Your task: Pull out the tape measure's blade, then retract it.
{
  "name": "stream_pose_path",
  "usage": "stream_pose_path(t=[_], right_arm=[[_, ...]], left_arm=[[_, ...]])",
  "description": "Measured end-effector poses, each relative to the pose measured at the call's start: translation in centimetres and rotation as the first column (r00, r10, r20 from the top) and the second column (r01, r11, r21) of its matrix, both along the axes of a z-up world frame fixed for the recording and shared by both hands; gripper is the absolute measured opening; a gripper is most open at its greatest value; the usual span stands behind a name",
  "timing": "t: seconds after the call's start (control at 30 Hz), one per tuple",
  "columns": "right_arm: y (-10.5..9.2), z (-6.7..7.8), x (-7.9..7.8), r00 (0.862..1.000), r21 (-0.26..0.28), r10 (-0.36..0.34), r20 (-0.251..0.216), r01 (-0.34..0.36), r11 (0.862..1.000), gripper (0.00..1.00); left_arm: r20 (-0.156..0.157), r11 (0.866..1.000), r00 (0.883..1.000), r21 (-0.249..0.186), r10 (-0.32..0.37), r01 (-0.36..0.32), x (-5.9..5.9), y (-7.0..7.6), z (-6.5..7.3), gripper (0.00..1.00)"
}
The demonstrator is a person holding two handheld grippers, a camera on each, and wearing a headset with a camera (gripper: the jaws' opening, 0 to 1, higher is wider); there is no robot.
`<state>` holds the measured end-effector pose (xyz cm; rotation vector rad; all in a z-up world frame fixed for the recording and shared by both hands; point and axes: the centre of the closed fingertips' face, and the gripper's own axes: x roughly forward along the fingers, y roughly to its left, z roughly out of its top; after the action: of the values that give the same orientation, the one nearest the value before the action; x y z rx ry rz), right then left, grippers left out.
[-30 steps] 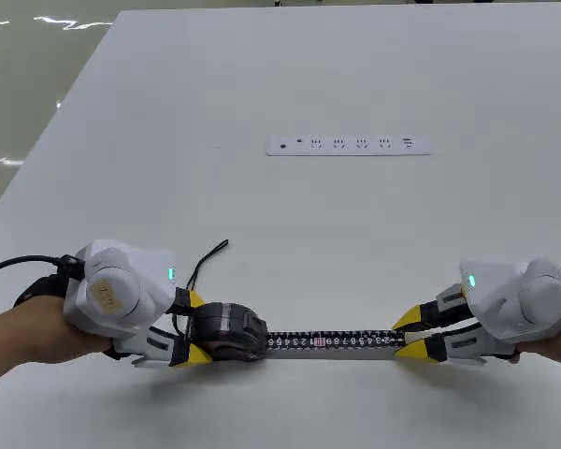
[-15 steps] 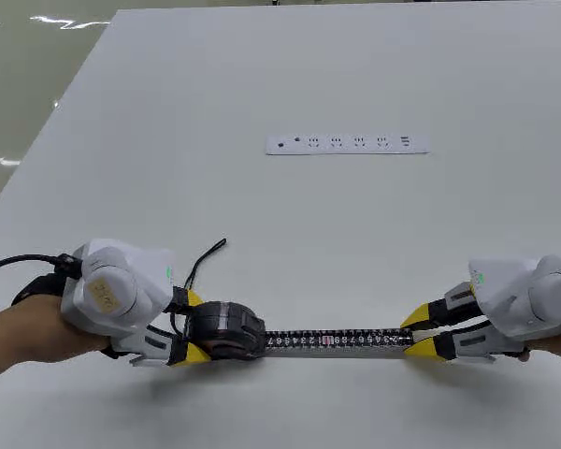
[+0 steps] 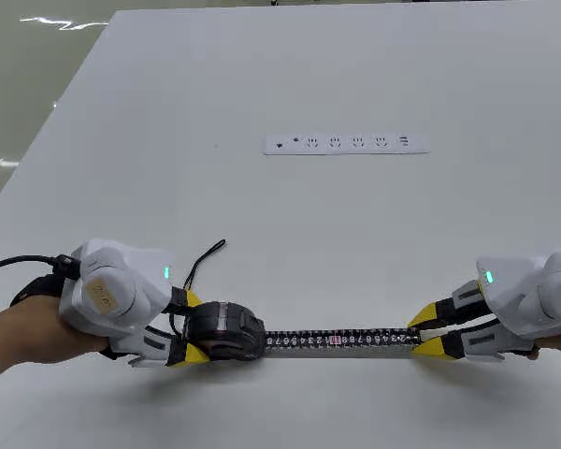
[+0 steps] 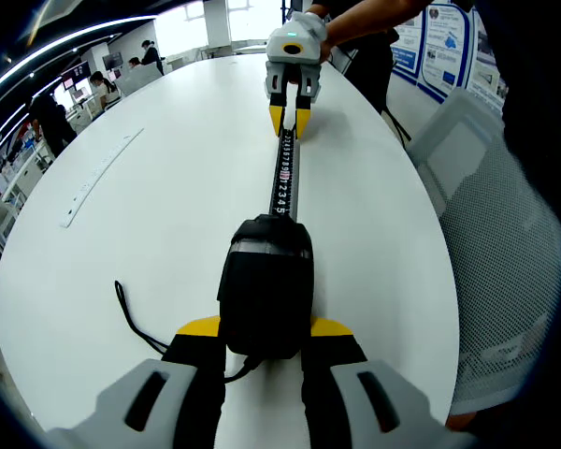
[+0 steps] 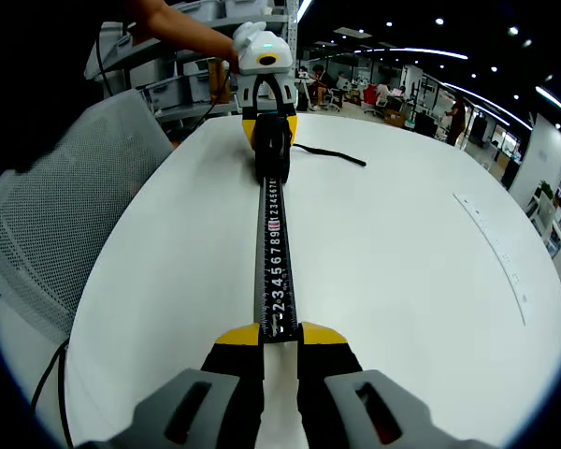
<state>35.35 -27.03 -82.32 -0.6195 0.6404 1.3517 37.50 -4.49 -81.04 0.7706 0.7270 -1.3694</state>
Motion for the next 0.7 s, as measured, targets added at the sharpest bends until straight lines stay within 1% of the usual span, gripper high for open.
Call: stream_pose_path(t=[0.7], right_arm=[[-1.6, 0.2, -0.3, 1.000, -0.019, -0.009, -0.005, 0.009, 1.000, 0.12]], left_arm=[[0.000, 1.000, 1.000, 0.002, -0.004, 0.004, 0.1, 0.1, 0.1, 0.26]])
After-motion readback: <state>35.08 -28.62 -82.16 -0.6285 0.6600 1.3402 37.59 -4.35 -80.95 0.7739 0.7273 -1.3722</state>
